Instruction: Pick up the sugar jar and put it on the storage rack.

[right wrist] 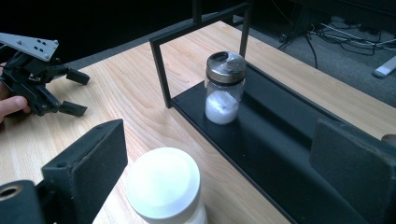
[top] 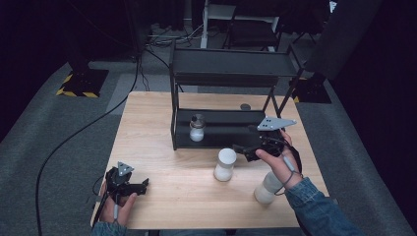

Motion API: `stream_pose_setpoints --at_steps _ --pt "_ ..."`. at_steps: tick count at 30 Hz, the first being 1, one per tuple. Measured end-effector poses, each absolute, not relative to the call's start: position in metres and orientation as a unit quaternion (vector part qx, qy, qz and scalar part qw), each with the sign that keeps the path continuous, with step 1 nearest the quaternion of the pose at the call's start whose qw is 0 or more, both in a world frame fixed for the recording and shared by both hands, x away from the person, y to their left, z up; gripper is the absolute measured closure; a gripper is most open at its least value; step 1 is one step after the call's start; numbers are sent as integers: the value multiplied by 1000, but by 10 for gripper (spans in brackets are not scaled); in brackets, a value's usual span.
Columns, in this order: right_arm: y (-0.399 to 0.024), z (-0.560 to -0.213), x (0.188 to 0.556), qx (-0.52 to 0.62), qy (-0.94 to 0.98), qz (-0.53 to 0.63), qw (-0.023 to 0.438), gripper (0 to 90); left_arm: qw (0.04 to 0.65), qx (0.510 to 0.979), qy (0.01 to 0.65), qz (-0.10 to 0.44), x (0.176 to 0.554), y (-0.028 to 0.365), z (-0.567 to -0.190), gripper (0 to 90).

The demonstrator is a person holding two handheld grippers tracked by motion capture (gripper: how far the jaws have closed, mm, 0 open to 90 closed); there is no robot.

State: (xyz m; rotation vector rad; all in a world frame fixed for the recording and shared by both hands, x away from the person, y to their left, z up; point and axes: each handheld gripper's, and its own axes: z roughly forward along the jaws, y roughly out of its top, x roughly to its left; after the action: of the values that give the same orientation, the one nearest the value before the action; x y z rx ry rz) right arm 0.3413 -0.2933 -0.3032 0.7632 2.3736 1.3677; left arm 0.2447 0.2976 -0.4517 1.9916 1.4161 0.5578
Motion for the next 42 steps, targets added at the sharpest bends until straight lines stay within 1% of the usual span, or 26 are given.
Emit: stream_pose_setpoints --at_steps 6,31,42 --pt "-287 -309 340 266 822 481 151 37 312 755 537 211 245 298 -452 17" --pt "-264 -332 335 265 827 478 130 41 312 755 537 211 245 298 -452 17" --pt "-255 -348 331 269 830 469 134 47 312 755 537 211 245 298 -452 17"
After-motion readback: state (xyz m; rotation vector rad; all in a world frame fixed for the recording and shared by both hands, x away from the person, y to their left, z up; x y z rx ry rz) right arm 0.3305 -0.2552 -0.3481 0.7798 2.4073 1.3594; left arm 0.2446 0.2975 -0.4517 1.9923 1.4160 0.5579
